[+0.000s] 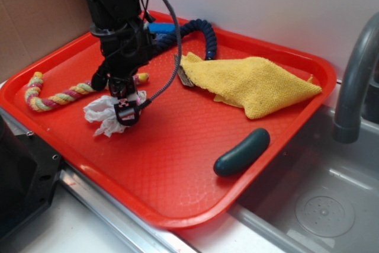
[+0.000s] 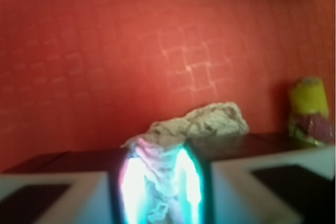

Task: Grab the white paper.

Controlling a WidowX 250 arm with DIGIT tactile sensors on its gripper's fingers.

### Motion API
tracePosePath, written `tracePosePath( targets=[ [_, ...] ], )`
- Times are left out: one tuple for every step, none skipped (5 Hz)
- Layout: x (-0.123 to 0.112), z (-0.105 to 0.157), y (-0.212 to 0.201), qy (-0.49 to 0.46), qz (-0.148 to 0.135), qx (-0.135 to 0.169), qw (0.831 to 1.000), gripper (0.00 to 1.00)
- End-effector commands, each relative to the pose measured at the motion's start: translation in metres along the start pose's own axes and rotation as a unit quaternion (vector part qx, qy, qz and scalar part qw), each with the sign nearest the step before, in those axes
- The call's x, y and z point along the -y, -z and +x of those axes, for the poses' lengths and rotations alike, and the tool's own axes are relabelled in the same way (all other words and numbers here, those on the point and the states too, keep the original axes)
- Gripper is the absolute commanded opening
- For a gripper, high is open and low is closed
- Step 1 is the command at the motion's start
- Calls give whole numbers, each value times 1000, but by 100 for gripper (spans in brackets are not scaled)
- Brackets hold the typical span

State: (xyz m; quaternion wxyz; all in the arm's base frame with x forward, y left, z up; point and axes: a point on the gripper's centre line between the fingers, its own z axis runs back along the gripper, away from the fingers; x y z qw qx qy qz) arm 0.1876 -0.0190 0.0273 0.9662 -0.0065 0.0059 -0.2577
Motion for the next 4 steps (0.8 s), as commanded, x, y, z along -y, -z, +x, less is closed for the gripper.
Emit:
tracePosePath(
  targets=[
    [-8, -18, -69, -123, 36, 43, 991, 0],
    [-13, -35, -118, -247, 23, 42, 968, 0],
    [-12, -45, -168, -365, 26, 45, 929, 0],
    [2, -42, -210, -448, 17, 76, 891, 0]
  ],
)
